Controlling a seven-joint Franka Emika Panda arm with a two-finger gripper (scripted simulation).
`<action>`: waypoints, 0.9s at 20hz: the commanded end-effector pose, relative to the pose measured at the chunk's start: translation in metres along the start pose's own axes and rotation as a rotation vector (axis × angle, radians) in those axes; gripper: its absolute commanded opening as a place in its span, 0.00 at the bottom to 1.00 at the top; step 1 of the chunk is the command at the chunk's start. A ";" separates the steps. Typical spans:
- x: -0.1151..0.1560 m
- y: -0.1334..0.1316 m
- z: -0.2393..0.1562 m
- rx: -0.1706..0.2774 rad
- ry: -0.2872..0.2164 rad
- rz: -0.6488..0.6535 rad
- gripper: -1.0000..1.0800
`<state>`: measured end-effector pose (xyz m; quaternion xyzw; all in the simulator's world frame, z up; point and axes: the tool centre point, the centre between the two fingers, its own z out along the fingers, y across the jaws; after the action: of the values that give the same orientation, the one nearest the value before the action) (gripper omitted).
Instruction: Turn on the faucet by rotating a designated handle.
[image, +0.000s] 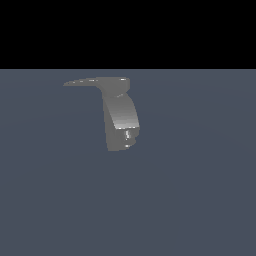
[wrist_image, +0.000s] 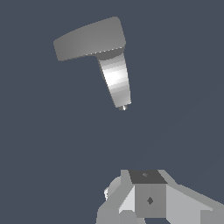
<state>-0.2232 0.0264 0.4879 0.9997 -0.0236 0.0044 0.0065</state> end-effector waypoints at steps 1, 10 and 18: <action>0.010 -0.004 0.002 -0.008 0.001 0.037 0.00; 0.059 -0.024 0.018 -0.037 0.012 0.210 0.00; 0.103 -0.047 0.040 -0.051 0.025 0.365 0.00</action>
<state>-0.1265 0.0636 0.4530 0.9812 -0.1898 0.0159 0.0308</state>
